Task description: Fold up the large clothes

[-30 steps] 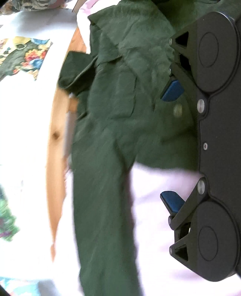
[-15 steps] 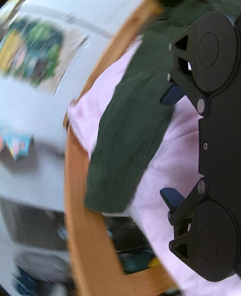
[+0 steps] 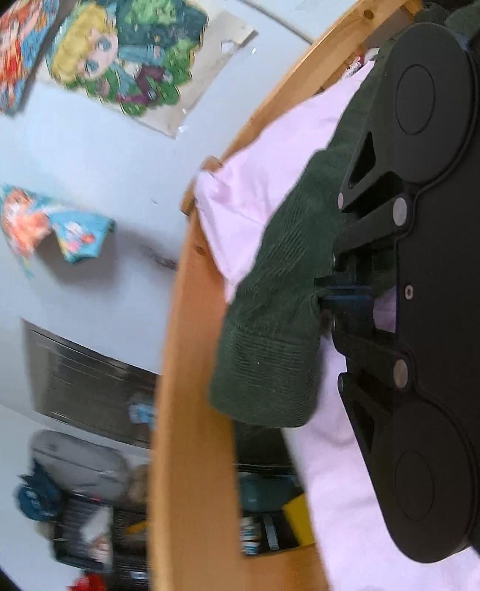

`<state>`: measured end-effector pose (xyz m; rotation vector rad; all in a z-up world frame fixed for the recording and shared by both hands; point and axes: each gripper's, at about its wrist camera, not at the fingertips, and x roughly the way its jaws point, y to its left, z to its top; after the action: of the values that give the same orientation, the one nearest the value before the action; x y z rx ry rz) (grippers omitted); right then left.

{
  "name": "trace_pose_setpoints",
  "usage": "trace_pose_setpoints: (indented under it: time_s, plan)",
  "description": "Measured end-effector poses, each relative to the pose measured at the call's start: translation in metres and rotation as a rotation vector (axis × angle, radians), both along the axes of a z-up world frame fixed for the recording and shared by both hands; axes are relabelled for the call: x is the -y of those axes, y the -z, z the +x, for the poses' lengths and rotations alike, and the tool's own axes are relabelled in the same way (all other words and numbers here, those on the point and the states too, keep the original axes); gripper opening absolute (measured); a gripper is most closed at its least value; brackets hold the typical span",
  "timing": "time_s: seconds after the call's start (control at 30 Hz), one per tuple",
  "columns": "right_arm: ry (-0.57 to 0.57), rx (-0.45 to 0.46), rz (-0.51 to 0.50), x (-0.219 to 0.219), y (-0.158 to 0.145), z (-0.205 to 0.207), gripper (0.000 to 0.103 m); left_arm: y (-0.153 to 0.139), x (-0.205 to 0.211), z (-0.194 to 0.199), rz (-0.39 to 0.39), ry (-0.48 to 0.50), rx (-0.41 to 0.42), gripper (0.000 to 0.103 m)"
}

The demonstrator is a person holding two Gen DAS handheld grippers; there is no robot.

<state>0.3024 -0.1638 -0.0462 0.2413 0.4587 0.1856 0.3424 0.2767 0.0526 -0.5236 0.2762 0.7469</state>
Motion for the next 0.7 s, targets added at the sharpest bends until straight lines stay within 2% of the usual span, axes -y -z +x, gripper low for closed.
trace_pose_setpoints:
  time_s: [0.13, 0.27, 0.37, 0.4, 0.53, 0.6, 0.7]
  plan:
    - [-0.005, 0.025, 0.01, 0.002, -0.006, -0.006, 0.103, -0.03, 0.035, -0.006, 0.149, 0.024, 0.025, 0.0]
    - [0.018, 0.069, 0.014, 0.013, -0.013, -0.014, 0.103, -0.072, 0.088, 0.002, 0.328, 0.138, 0.122, 0.0]
    - [0.062, 0.091, 0.024, 0.028, -0.018, -0.016, 0.103, -0.1, 0.144, 0.012, 0.438, 0.314, 0.206, 0.0]
    - [0.082, 0.095, 0.034, 0.034, -0.02, -0.017, 0.103, -0.108, 0.168, 0.017, 0.474, 0.401, 0.231, 0.0]
    - [0.169, 0.118, 0.073, 0.059, -0.025, -0.016, 0.103, -0.115, 0.258, 0.034, 0.584, 0.72, 0.263, 0.0]
    - [0.213, 0.13, 0.08, 0.07, -0.027, -0.015, 0.103, -0.107, 0.301, 0.047, 0.597, 0.859, 0.253, 0.0]
    - [0.27, 0.136, 0.077, 0.088, -0.026, -0.014, 0.103, -0.082, 0.349, 0.066, 0.565, 1.0, 0.206, 0.001]
